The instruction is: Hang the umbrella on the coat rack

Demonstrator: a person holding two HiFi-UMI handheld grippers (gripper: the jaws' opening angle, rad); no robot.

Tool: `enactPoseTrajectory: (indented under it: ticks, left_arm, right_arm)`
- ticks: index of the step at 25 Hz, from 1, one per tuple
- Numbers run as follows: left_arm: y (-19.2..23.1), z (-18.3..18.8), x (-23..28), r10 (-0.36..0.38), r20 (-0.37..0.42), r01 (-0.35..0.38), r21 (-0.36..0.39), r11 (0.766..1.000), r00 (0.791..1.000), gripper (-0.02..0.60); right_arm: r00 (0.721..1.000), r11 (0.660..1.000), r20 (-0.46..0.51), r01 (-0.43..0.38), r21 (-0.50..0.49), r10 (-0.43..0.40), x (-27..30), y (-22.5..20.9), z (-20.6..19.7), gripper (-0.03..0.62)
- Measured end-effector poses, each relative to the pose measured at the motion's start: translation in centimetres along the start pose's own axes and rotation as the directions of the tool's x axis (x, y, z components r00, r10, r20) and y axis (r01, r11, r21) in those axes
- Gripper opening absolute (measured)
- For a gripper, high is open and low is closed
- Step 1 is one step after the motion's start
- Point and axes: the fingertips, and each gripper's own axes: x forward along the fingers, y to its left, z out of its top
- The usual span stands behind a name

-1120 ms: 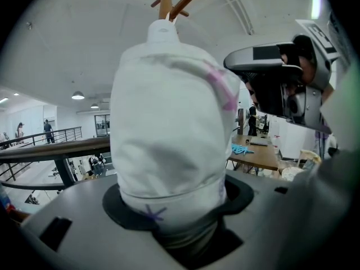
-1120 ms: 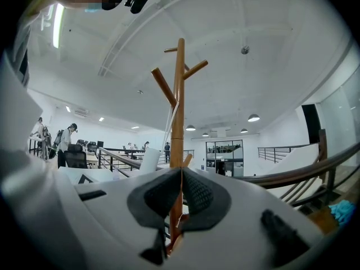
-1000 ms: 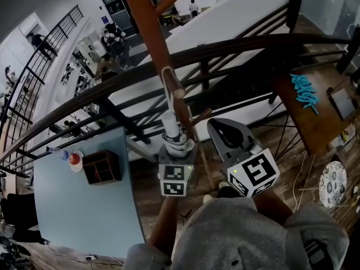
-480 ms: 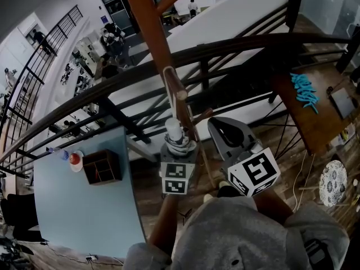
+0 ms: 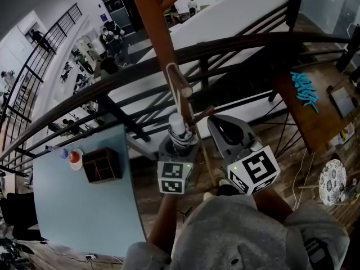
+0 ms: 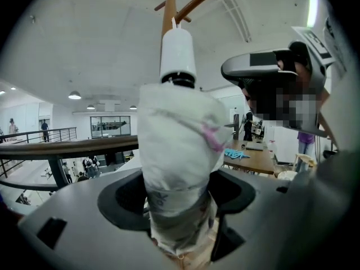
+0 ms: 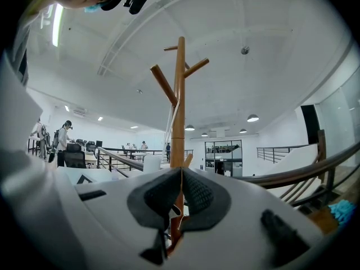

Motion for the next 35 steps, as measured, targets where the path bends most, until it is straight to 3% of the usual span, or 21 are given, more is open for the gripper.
enactPoseTrajectory:
  ticks: [8,14,17,21,29,35]
  left_arm:
    - [1.2,0.3,-2.5,0.038,0.035,-0.037,-0.019,0.999,0.999,0.319]
    - [3.9,0.6,-5.2,0.179,0.052,-0.174,-0.084,0.981,0.983,0.316]
    - [5.8,0.9,-7.0,0.283,0.085,-0.270,-0.141,0.952,0.955,0.219]
    - [6.4,2.4,-8.9,0.365,0.134,-0.341,-0.173,0.924,0.921,0.121]
    - [3.5,4.6,-10.1,0.365,0.199,-0.334,-0.171,0.927,0.910,0.048]
    - [0.3,4.9,-10.8,0.353,0.197,-0.329,-0.146,0.933,0.915,0.031]
  right_arm:
    - [1.000,1.000,0.000,0.011,-0.007,-0.011,-0.2,0.3,-0.7,0.025]
    - [1.000,0.999,0.011,0.026,-0.021,-0.026,-0.5,-0.9,-0.5,0.025]
    - [0.999,0.999,0.009,0.040,-0.028,-0.040,-0.6,-1.9,-1.1,0.025]
    - [0.997,0.997,0.016,0.070,-0.011,-0.070,-2.0,-3.6,-1.3,0.025]
    - [0.995,0.996,0.033,0.090,0.002,-0.090,-4.7,-4.9,-1.1,0.025]
    - [0.994,0.994,0.011,0.106,0.002,-0.106,-8.1,-5.8,-1.3,0.025]
